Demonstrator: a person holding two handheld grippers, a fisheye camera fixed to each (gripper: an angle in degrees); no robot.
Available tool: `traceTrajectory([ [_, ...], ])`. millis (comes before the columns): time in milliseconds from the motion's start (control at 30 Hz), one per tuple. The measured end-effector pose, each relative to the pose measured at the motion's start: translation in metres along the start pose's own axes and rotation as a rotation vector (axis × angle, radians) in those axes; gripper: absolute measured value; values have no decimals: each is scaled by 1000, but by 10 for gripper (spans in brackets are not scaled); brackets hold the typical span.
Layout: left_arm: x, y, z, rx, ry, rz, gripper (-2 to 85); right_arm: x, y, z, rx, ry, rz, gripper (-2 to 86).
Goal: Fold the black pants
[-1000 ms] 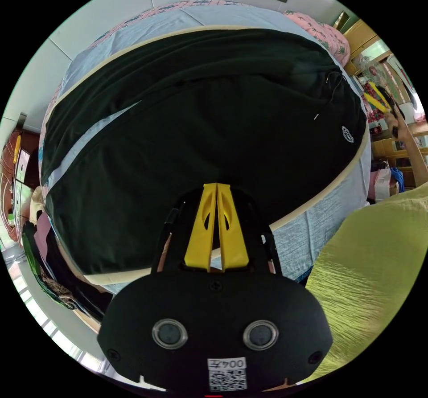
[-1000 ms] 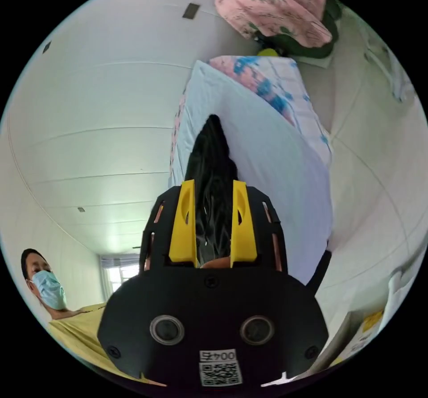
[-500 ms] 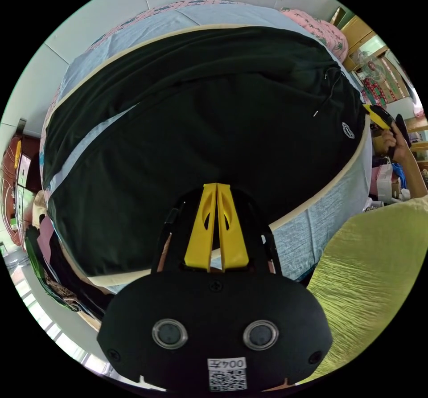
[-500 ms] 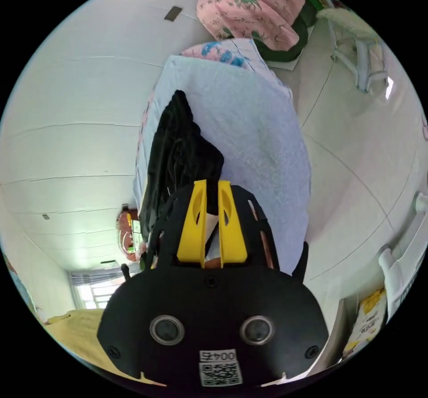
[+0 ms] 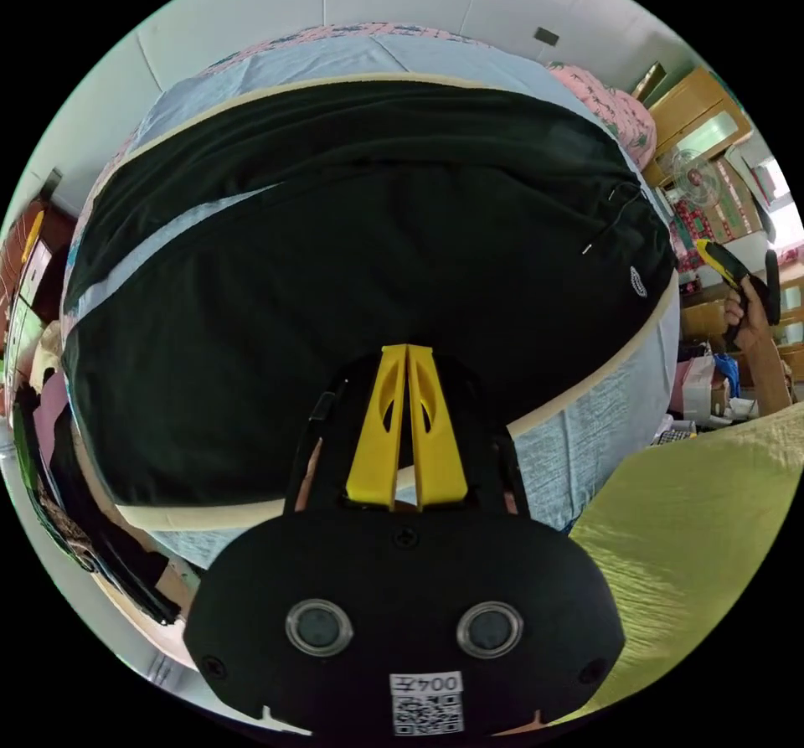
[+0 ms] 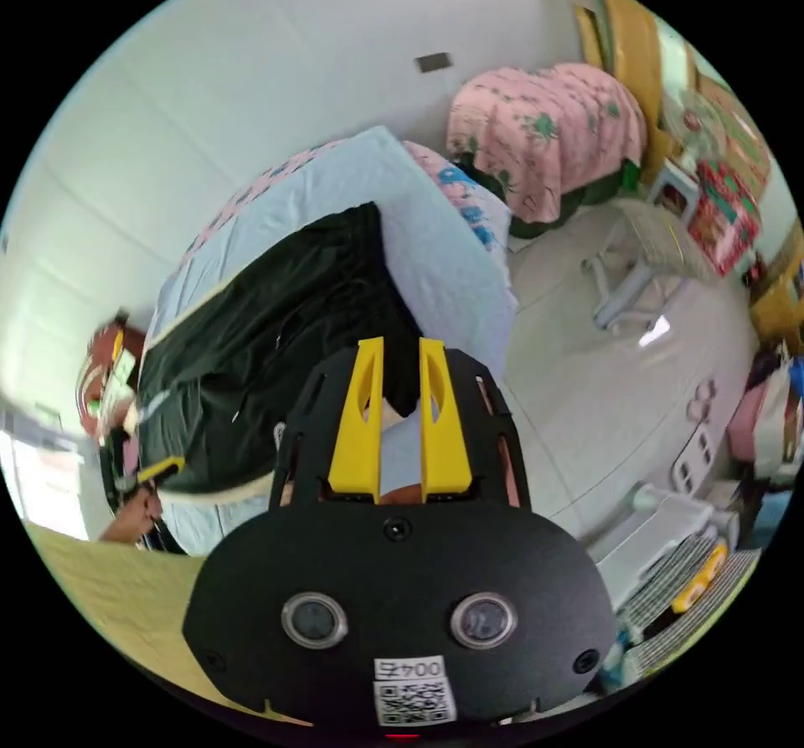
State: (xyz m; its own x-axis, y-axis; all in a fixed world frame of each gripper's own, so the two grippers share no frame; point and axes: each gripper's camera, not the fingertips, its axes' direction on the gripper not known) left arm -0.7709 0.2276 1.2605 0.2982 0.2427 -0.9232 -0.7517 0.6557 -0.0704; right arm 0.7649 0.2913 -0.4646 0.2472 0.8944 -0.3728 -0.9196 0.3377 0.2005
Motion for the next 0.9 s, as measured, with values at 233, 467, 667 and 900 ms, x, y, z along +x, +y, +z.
traceTrajectory([
  [233, -90, 43, -43, 188, 305, -193, 45, -158, 54, 82, -302, -71, -400, 27],
  [467, -258, 158, -136, 345, 113, -333, 68, -289, 124, 198, -494, 116, -507, 50],
  [667, -358, 216, -145, 328, 170, -392, 66, -324, 155, 253, -496, 321, -485, 49],
  [900, -382, 193, -143, 305, 179, -290, 66, -331, 164, 296, -516, 358, -467, 44],
])
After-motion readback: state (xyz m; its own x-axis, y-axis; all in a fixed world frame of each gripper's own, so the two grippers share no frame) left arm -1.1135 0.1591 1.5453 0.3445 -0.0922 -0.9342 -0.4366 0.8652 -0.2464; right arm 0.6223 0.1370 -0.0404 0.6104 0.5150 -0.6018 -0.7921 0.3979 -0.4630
